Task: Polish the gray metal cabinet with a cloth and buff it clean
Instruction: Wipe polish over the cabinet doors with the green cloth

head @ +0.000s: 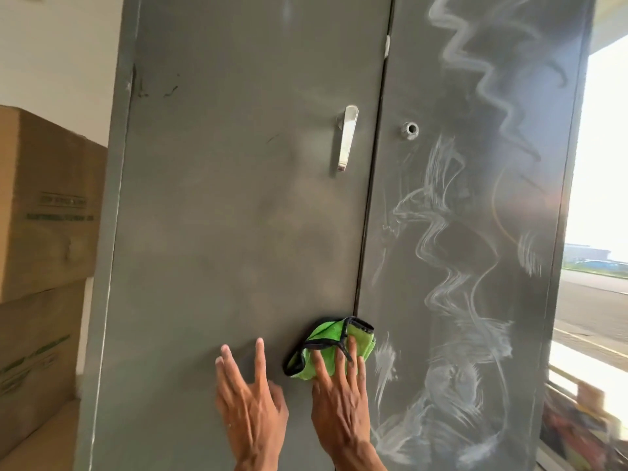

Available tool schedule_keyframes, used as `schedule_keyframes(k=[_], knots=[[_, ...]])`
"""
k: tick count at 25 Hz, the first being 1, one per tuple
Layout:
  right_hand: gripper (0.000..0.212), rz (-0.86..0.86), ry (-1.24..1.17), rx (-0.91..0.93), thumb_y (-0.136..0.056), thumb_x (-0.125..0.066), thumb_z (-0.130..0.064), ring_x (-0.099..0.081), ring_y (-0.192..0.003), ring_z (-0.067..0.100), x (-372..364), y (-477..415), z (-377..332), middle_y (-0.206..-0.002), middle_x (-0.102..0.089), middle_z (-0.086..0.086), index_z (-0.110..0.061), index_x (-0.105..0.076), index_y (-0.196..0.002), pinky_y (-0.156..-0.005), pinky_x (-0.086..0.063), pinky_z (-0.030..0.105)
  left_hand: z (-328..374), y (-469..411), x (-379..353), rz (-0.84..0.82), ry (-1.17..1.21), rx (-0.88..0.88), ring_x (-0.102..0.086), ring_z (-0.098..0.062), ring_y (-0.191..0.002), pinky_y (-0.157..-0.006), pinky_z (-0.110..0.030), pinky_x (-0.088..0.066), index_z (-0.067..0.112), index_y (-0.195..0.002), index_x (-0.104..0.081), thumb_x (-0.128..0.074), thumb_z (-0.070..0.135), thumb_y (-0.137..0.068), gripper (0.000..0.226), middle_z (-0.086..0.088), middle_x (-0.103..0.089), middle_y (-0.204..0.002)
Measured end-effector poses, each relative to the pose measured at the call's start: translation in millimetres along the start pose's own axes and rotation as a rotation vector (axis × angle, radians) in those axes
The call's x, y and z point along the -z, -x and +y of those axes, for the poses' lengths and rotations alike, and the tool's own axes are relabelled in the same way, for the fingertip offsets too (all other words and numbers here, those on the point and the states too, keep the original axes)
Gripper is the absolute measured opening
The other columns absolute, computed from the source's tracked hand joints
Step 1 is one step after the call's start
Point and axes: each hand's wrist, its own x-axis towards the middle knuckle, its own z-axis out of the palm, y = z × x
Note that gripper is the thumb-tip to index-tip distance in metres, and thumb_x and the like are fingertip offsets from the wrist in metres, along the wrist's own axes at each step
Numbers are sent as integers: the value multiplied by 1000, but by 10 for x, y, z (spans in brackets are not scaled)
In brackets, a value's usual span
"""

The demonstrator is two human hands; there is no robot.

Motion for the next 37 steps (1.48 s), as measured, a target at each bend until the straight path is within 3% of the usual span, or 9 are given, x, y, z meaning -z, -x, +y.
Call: schedule_keyframes(k=[5, 9, 14, 19, 22, 24, 27, 31, 37], knots=[[77, 65, -86, 16, -75, -59, -11, -7, -156, 34, 77, -217, -64, -152, -47, 12, -27, -43, -148, -120, -16, 46, 46, -64, -83, 42, 70, -4, -37, -55, -138, -99, -64, -42, 23, -152, -48, -66, 10, -71, 84, -32, -26, -161], [75, 211, -190, -112, -87, -48, -9, 2, -157, 35, 597, -1185, -155, -164, -26, 20, -26, -29, -158, -124, -19, 53, 173, -133, -113, 20, 166, -6, -40, -54, -137, -95, -65, -44, 23, -149, -48, -71, 8, -69, 85, -32, -29, -159], [91, 235, -142, -189, -84, -46, -5, 16, -154, 39, 930, -1696, -264, -168, -5, 21, -29, -6, -163, -126, 3, 50, 165, -92, -66, 15, 116, -51, -37, -51, -141, -98, -59, -45, 22, -150, -53, -76, 11, -76, 78, -31, -25, -161], [88, 203, -97, -58, -80, -52, -2, 13, -156, 34, 329, -784, 114, -167, -17, 19, -29, -25, -159, -126, -9, 52, 373, 68, -91, -57, 109, -8, -28, -50, -146, -105, -58, -39, 25, -153, -48, -73, 10, -79, 79, -32, -18, -163], [77, 133, -122, -55, -81, -50, 1, 5, -157, 32, -109, 285, 427, -168, -14, 12, -29, -42, -152, -116, -36, 56, 467, 183, -162, -68, 125, -22, -28, -49, -148, -107, -58, -40, 27, -155, -45, -72, 9, -79, 83, -30, -17, -165], [79, 61, -44, 14, -76, -39, 2, -1, -157, 29, -267, 881, 675, -163, -28, 11, -34, -52, -145, -109, -46, 50, 492, 286, -226, -73, 98, -59, -29, -48, -148, -105, -59, -44, 28, -156, -43, -73, 7, -79, 85, -29, -17, -165], [73, -45, -100, -17, -80, -39, -4, -1, -157, 31, -354, 940, 741, -160, -39, 12, -36, -50, -144, -114, -38, 50, 619, 348, -276, -110, 141, -24, -31, -50, -147, -104, -59, -43, 27, -155, -45, -71, 5, -79, 83, -31, -16, -165], [60, 172, -361, -203, -91, -55, -25, -6, -154, 46, 37, -179, 398, -154, -41, 20, -24, -42, -149, -116, -32, 62, 801, 245, -350, -11, 164, -39, -34, -46, -145, -108, -56, -39, 23, -153, -48, -53, 12, -89, 65, -28, -25, -163], [56, 155, -191, -6, -100, -52, -25, 5, -156, 38, 112, -329, 789, -165, -20, 22, -23, -38, -155, -126, -12, 50, 693, 580, -517, -55, -4, -72, -26, -43, -151, -112, -56, -38, 24, -155, -43, -58, 10, -90, 68, -25, -15, -167]])
